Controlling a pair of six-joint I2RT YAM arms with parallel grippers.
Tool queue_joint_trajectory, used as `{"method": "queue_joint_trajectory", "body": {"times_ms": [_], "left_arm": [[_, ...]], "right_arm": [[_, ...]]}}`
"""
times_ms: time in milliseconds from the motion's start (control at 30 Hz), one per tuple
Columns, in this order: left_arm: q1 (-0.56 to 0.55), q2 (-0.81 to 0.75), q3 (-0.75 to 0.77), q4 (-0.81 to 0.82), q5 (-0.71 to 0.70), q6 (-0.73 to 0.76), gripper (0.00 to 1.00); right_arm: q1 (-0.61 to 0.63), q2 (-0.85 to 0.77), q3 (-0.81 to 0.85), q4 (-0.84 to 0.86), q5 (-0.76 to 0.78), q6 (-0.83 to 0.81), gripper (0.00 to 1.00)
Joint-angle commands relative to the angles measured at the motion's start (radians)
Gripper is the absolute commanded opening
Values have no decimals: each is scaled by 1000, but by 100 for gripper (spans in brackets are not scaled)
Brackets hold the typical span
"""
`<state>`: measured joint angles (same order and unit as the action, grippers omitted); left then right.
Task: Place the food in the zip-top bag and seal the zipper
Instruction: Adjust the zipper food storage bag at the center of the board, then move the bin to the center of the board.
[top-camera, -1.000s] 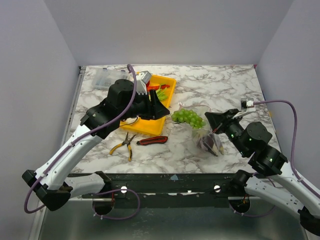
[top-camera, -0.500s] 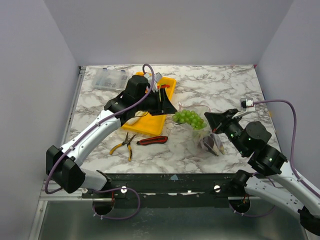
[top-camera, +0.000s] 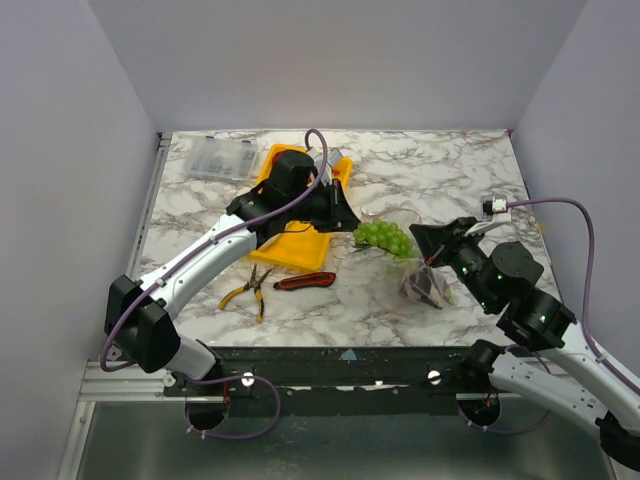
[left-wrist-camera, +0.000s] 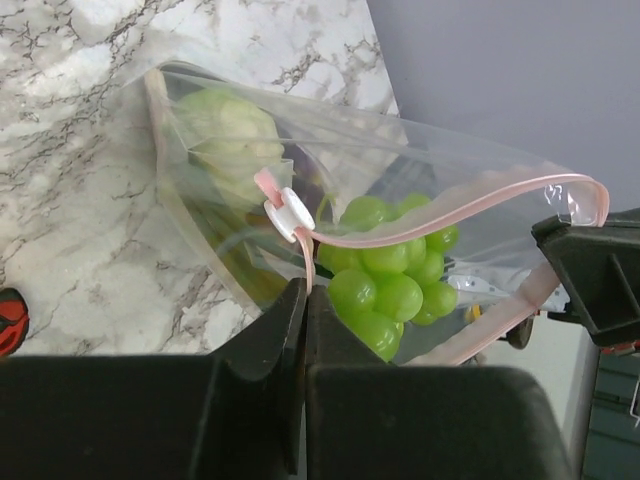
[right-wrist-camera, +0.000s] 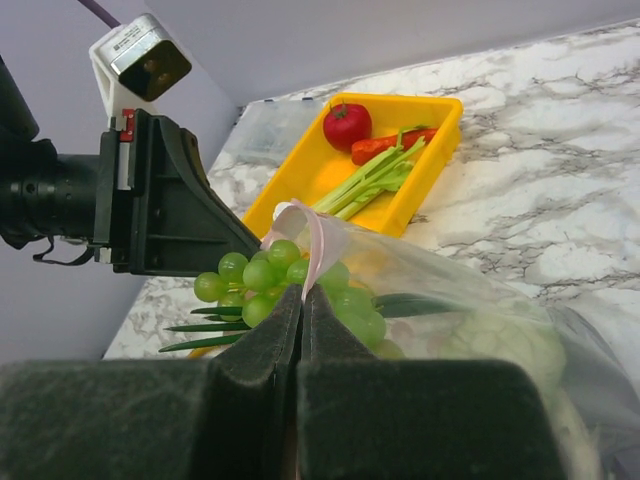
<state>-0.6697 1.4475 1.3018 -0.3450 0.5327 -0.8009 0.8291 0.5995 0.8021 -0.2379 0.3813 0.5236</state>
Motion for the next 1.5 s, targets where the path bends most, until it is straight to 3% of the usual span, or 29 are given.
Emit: {"method": "queue_joint_trajectory", "body": {"times_ms": [0, 167, 267, 500, 767, 1100, 1233, 1300, 1467], "left_arm": [[-2, -14, 122, -68, 17, 29, 0], [5, -70, 336, -248, -30, 33, 0], [7, -62, 403, -285, -23, 31, 0], [7, -12, 300, -226, 17, 12, 0], [3, -38, 310, -141, 65, -39, 0], [46, 120, 366, -180, 106, 2, 0], [85, 85, 352, -136, 86, 43, 44], [119, 61, 350, -149, 57, 98, 57], [218, 31, 312, -187, -156, 295, 69]], "right_arm": [[2, 17, 81, -43, 72, -22, 1], [2, 120, 179, -218, 204, -107, 1], [2, 138, 218, -203, 192, -158, 1], [2, 174, 201, -140, 210, -155, 0], [2, 191, 260, -199, 218, -175, 1], [2, 193, 294, -227, 408, -172, 0], [2, 210, 291, -206, 481, -175, 1], [2, 215, 288, -200, 514, -174, 1], [2, 220, 271, -147, 515, -201, 1]]}}
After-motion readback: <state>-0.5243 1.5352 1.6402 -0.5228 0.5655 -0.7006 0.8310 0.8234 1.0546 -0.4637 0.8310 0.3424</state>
